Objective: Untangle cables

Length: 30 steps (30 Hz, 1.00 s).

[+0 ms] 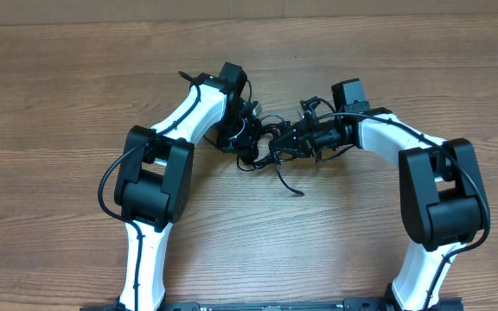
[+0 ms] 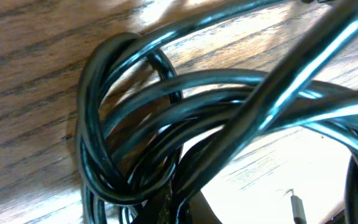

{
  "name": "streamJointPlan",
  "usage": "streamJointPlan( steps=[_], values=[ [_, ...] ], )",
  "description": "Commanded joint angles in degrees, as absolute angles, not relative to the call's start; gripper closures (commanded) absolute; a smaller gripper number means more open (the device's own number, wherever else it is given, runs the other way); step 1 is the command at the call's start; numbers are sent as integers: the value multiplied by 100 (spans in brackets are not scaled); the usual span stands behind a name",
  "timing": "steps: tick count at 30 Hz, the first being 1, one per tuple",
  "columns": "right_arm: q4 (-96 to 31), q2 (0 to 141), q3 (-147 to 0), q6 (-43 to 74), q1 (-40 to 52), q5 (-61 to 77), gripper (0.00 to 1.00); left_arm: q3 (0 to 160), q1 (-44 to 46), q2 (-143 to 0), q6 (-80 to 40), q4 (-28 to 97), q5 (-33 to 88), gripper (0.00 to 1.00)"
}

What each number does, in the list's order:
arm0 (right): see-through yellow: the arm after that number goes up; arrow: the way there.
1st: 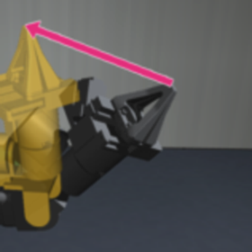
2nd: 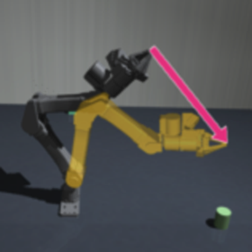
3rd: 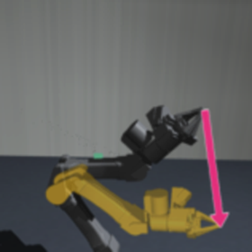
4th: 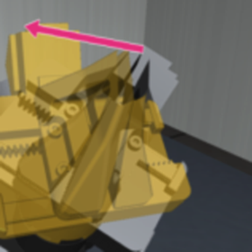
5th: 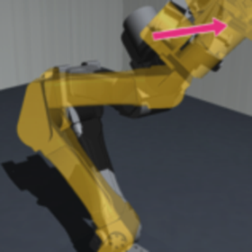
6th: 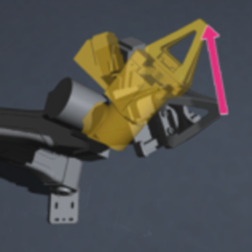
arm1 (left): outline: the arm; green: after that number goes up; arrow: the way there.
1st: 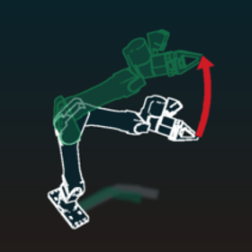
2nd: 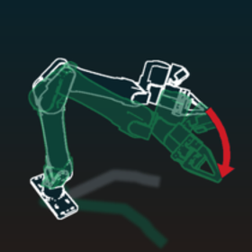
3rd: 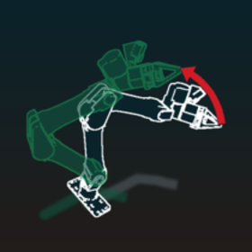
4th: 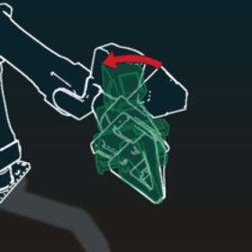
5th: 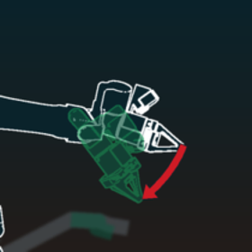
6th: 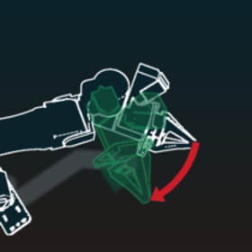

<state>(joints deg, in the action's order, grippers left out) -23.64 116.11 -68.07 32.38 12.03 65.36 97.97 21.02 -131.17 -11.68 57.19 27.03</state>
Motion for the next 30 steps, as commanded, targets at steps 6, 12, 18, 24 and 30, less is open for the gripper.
streamJointPlan(
  steps=[6, 12, 18, 24, 30],
  values=[
    [-2650, 11552, -6864, 3055, 1100, 5393, 96, 9734, 2134, -13439, -1164, 5714, 2287, 96],
    [-2672, 11520, -6864, 2792, 609, 6226, 96, 9734, 2134, -13439, -1168, 5714, 2244, 96],
    [-2777, 11174, -6866, 2646, 259, 6294, 96, 9734, 2134, -13439, -1166, 5714, 2244, 96],
    [-2985, 10694, -6864, 2414, 89, 6434, 96, 9734, 2134, -13439, -1175, 5706, 2248, 96],
    [-3686, 10676, -6864, 1850, 309, 5513, 92, 9848, 2112, -13437, -1173, 5789, 2250, 96]
  ],
)
